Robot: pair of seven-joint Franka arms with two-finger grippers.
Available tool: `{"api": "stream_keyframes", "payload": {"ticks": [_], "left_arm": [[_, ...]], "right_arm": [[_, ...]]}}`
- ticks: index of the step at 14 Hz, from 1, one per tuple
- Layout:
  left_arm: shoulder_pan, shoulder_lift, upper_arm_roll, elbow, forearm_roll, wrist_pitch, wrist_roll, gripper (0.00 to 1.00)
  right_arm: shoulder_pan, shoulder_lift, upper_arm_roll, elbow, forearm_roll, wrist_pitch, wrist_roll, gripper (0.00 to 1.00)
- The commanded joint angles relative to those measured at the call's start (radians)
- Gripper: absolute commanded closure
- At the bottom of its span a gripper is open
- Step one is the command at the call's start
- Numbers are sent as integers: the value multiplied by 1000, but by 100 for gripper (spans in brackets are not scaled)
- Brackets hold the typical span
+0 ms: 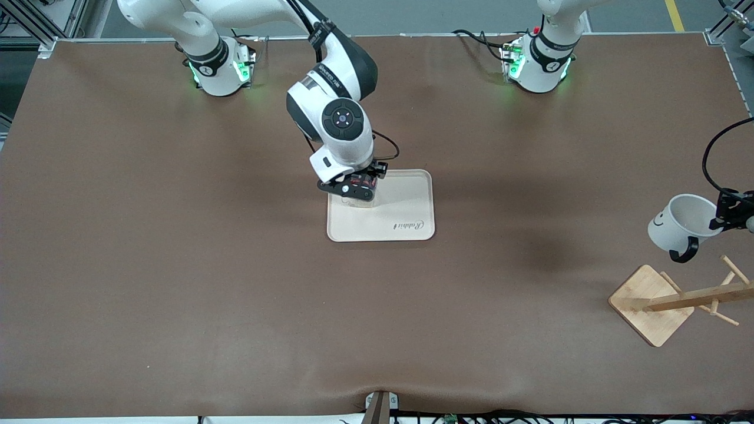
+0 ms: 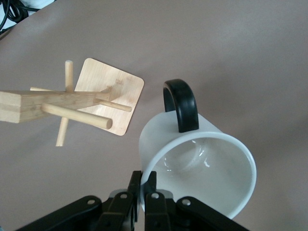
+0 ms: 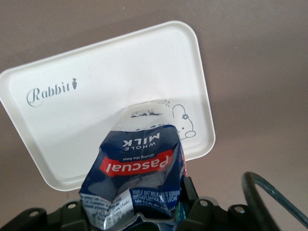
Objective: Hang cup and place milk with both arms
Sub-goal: 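Hang the mug handle on a stand peg while the right gripper carries milk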
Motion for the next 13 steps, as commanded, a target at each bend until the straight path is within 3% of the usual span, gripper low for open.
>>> {"api": "stream_keyframes", "payload": {"ticks": [1,4,9,11,13], "left_arm": [[15,9,-8,29,8,-17,44,100],[44,21,-8,32,7,-16,93,100],[67,38,-5,63,4,-16,116,100],[71,56,-5,84,4,-16,134,100],[81,65,-6,90,2,-14,137,100]], "right_arm": [[-51,-22,-3,100,4,-143,47,100],[-146,-40,-4,212,-8,-417,37,100],[-367,-141,-18,193,-67,-628,-183,100],[-441,-186,-20,139,-158,-643,-349,100],[-539,-215,-20,72,-187,-636,-518,100]]}}
